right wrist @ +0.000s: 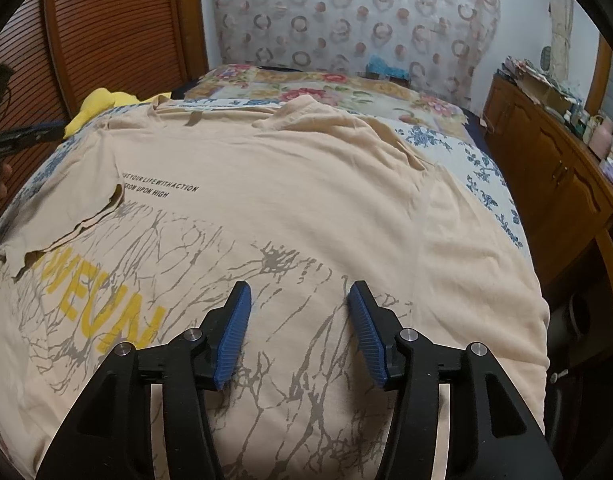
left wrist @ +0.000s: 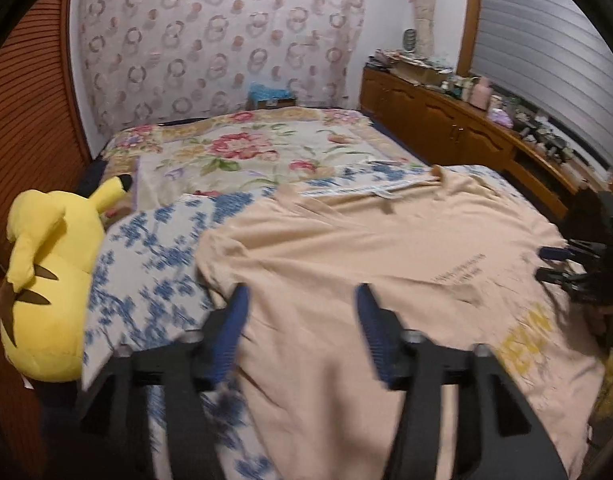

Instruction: Fold small clothes

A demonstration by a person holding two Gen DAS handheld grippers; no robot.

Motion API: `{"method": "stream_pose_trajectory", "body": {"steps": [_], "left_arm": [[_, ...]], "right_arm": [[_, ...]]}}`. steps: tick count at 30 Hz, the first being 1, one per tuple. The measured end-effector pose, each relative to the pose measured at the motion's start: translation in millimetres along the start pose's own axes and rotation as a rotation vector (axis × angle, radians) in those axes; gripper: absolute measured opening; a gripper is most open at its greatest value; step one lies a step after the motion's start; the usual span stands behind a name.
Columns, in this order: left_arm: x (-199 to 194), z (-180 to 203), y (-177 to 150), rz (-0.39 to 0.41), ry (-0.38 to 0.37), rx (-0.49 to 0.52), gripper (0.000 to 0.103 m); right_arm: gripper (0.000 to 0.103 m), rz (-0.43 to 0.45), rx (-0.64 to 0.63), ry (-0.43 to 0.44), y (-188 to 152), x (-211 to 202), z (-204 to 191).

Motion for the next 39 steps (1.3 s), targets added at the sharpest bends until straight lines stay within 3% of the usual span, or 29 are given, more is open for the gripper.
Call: {"method": "stream_pose_trajectory", "body": {"steps": [15, 21, 29, 34, 39], "left_arm": [[8.0, 43.4, -43.5, -0.103, -0.036, 0.029, 0.06], [14.3, 48.9, -51.7, -0.139, -0.023, 0.064, 0.061], [14.4, 54.4, -54.0, -0.144, -0.011, 0.09, 0.065], [14.9, 55.5, -54.6, -0.146, -0.014, 0.093, 0.071], [16.7, 58.9, -55.8, -0.154, -0.021, 0.108, 0.078]], "right_arm": [[0.058, 0.0, 0.001, 0.002, 0.6, -0.6, 0.7], [0.057, 0.057, 0.051, -0.003, 1.4, -19.2, 14.4], [0.057, 0.112, 0.086, -0.127, -1.8, -67.5, 72.1], [0.055, 0.073, 0.135, -0.207, -22.8, -80.5, 116.7], [0.055, 0.025, 0.203, -0.218, -46.1, -81.3, 143.1]]}}
Point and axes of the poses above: each gripper's, at about its wrist camera, not at the fingertips, and x roughly the way its jaws point, z to its right, y to its top, the point moved 4 cm from there along x, roughly the way its jaws point, and after that the axes turned 14 degrees about z, right-handed, at the moved point
